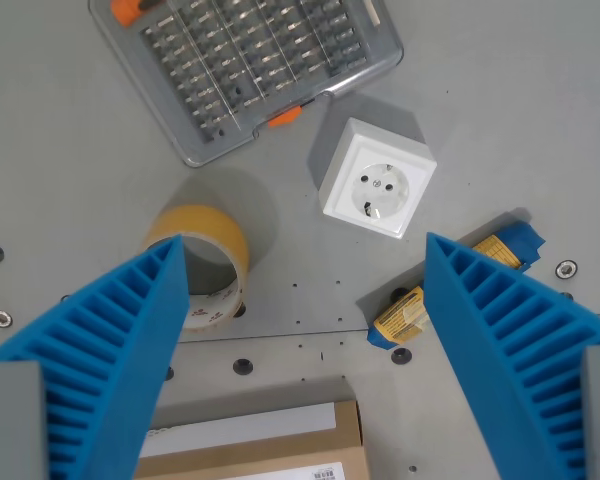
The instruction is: Move above the white socket
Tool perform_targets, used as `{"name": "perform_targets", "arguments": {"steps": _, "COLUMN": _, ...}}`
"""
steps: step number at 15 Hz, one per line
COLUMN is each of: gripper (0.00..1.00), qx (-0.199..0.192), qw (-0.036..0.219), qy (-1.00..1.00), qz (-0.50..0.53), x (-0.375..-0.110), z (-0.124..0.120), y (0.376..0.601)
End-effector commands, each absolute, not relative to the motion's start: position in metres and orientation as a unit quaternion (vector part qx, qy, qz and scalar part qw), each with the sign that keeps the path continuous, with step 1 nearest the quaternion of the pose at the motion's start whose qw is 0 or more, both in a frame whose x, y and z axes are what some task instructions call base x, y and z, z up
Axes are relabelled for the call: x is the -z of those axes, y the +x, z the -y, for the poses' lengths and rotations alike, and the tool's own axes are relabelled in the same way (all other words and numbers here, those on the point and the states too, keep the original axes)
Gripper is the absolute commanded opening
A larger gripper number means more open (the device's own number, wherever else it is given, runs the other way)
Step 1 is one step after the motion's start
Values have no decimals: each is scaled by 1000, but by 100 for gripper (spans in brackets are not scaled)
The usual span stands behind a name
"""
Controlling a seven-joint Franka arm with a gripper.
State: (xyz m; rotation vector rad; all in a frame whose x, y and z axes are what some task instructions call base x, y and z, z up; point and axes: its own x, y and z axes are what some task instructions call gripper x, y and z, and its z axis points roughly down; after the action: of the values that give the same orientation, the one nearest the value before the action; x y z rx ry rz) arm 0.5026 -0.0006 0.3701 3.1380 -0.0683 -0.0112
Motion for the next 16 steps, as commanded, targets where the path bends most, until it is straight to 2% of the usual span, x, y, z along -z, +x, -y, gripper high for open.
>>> {"name": "perform_targets", "arguments": {"steps": 1, "gripper": 100, "qx": 2, "qw": 1, "qy": 1000, "qz": 22, "x": -372, "z": 1, "y": 502}}
{"name": "perform_targets", "arguments": {"steps": 10, "gripper": 100, "qx": 1, "qw": 2, "qy": 999, "qz": 38, "x": -367, "z": 2, "y": 501}}
{"name": "perform_targets", "arguments": {"steps": 16, "gripper": 100, "qx": -15, "qw": 2, "qy": 998, "qz": 62, "x": -354, "z": 5, "y": 497}}
